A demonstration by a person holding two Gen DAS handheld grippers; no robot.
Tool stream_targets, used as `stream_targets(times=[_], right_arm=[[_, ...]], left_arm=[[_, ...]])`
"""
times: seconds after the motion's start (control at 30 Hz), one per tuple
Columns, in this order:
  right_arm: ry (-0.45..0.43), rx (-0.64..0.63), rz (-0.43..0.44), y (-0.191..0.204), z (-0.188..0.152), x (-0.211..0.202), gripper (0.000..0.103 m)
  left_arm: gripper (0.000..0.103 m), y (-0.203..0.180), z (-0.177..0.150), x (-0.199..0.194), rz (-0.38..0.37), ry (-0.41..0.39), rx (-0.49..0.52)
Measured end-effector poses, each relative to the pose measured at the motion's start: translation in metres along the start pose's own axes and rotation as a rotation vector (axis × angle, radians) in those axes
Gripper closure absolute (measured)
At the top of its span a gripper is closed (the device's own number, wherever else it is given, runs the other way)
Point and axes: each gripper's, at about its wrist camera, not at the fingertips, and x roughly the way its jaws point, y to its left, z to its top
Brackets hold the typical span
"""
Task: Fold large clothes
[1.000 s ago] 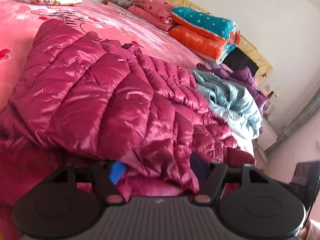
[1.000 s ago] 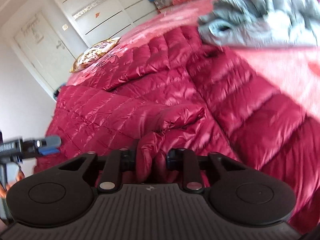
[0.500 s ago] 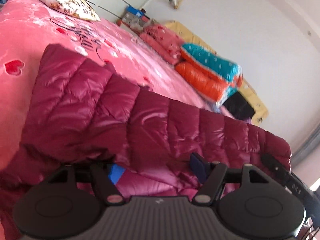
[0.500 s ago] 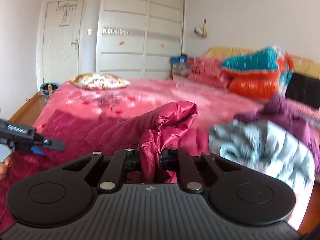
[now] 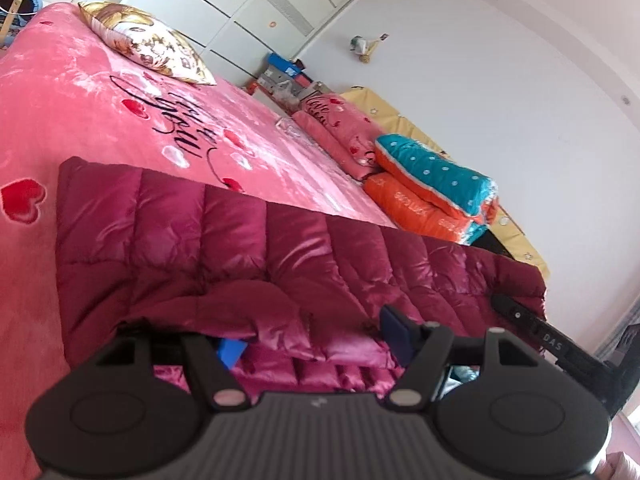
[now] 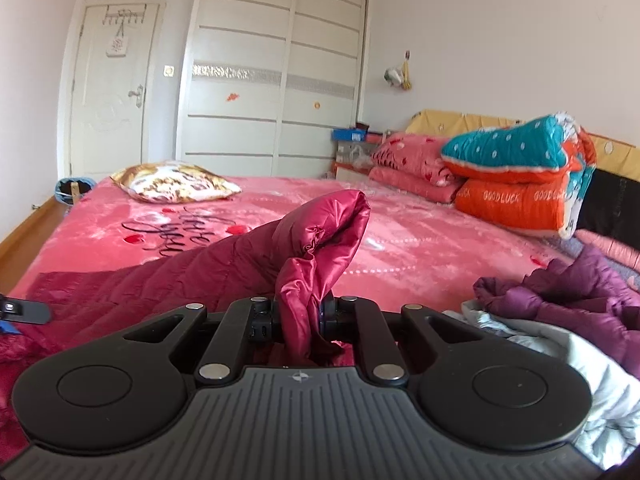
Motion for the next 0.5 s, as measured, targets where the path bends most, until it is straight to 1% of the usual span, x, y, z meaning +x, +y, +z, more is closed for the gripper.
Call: stream_targets(times=[0.17, 0.33, 0.43, 0.5], right_arm=[[0.044, -0.017, -0.023, -0.003, -0.013, 0.044, 0.090], [0.129, -0.036, -0.038, -0.009, -0.040, 0.077, 0.090], [0.168, -0.018, -0.034, -0.009, -0.051, 0.084, 0.089], [0.192, -0.006, -0.035, -0.006, -0.056, 0.085, 0.086]], left_arm=[[0.033, 0.007, 0.002, 0.021, 0.032, 0.041, -0.006], [0.033, 0.005, -0.001, 0.038, 0.071, 0.093, 0.030], [0.032, 0.003, -0.002, 0.041, 0.084, 0.118, 0.066], [0.029, 0.002, -0.001, 0.040, 0.067, 0.136, 0.071]])
